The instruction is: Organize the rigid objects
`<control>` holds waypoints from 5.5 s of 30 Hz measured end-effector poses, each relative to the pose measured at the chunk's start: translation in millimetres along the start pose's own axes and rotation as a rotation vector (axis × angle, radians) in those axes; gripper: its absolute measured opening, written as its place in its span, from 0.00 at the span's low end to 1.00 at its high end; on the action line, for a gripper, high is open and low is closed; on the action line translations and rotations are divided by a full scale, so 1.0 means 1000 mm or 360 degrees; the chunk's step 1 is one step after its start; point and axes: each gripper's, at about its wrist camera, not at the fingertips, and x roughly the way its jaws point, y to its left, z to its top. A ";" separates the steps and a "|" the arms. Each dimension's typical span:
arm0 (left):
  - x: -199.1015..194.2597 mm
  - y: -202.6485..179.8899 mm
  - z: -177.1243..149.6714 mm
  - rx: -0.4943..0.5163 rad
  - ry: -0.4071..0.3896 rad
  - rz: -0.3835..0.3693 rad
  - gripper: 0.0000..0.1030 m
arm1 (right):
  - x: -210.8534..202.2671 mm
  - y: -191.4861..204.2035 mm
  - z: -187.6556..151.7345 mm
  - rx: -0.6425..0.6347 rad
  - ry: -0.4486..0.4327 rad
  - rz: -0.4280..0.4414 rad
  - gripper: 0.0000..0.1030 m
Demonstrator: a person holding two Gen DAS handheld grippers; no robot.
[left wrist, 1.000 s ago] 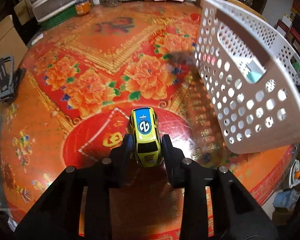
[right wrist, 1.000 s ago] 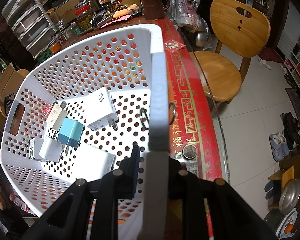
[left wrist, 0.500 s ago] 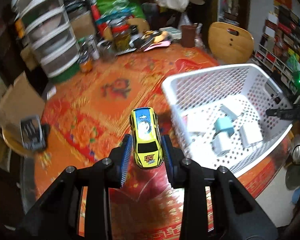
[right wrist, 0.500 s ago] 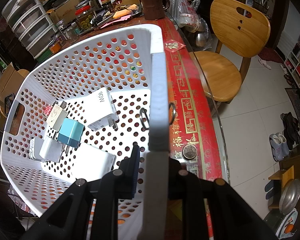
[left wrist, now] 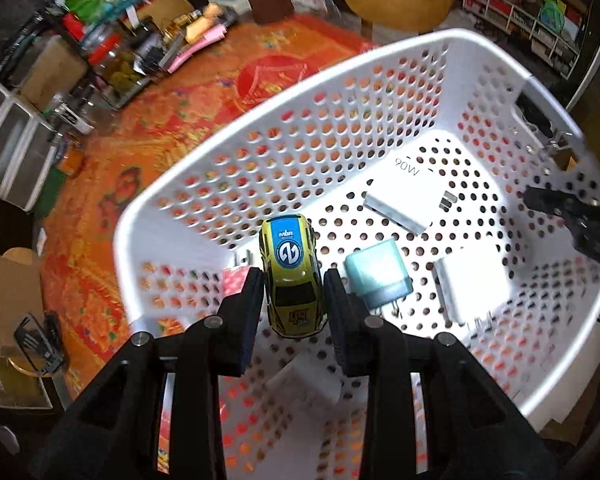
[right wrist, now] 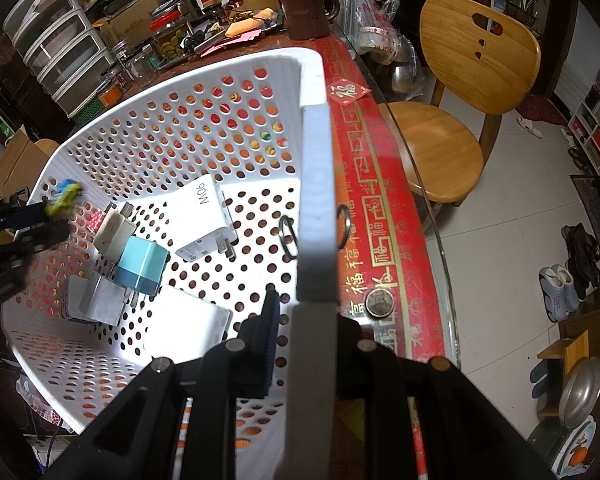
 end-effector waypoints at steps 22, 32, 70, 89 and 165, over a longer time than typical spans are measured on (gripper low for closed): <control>0.038 -0.013 0.008 0.0068 0.0080 0.0017 0.29 | 0.001 0.001 0.000 -0.0002 0.0002 -0.0001 0.19; 0.005 -0.019 -0.002 0.0098 -0.0086 0.0087 0.99 | 0.001 0.001 -0.001 -0.0005 0.0005 -0.0004 0.19; -0.190 -0.056 -0.297 -0.0516 -0.1042 0.0106 1.00 | -0.187 0.112 -0.218 -0.0247 -0.1010 -0.0162 1.00; -0.173 -0.039 -0.282 -0.0645 -0.0967 0.0116 0.99 | -0.174 0.101 -0.207 -0.0183 -0.0912 -0.0092 1.00; -0.163 -0.037 -0.286 -0.0579 -0.0914 0.0037 0.99 | -0.170 0.103 -0.209 -0.0205 -0.0874 -0.0102 1.00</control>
